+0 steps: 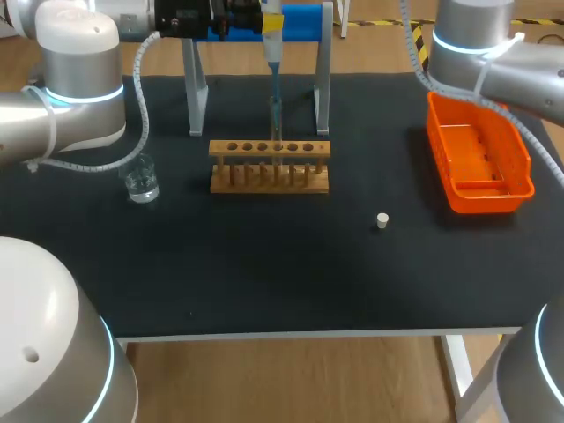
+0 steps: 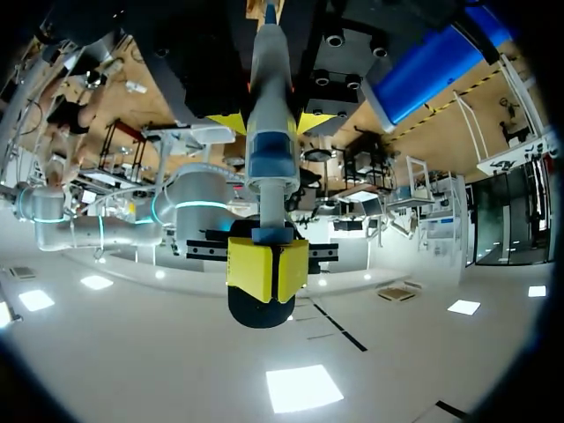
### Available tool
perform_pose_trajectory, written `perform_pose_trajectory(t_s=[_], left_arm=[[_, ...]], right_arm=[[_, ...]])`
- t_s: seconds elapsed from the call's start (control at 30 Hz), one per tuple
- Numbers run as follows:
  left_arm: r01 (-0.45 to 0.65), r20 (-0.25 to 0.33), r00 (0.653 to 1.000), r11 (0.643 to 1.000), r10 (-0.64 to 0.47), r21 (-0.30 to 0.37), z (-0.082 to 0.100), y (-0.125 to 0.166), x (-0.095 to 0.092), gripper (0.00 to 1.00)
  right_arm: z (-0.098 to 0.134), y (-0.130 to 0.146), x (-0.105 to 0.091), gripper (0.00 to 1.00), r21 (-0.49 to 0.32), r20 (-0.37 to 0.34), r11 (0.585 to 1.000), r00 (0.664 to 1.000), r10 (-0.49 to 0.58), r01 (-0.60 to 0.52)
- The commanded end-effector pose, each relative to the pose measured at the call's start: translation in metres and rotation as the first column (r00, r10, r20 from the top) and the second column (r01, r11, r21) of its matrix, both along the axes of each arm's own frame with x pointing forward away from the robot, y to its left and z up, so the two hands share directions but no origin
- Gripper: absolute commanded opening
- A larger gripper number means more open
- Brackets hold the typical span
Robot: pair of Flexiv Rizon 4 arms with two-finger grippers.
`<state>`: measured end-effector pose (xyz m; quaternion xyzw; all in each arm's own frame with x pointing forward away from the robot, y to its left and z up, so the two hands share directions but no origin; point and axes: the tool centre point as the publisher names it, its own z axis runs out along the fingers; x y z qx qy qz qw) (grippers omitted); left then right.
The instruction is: Invert the test tube, pick up the pipette, mount the tip to pipette, aspirate from beaker and dispense into the tube, eject the tip, return the pipette, and cap with the stopper.
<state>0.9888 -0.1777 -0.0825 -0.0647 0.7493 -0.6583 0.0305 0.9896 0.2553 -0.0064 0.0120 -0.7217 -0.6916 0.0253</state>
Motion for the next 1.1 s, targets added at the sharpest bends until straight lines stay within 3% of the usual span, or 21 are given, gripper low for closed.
perform_pose_trajectory(t_s=[0.03, 1.1], left_arm=[[-0.003, 0.002, 1.0, 1.0, 0.003, -0.002, 0.001, -0.001, 0.0, 0.0], [-0.003, 0.002, 1.0, 1.0, 0.003, -0.002, 0.001, -0.001, 0.0, 0.0]], right_arm=[[-0.002, 0.001, 0.003, 0.0, -0.003, -0.001, 1.0, 1.0, 0.007, -0.007], [-0.023, -0.002, 0.008, 0.0, -0.03, -0.051, 1.0, 0.999, -0.002, 0.0]])
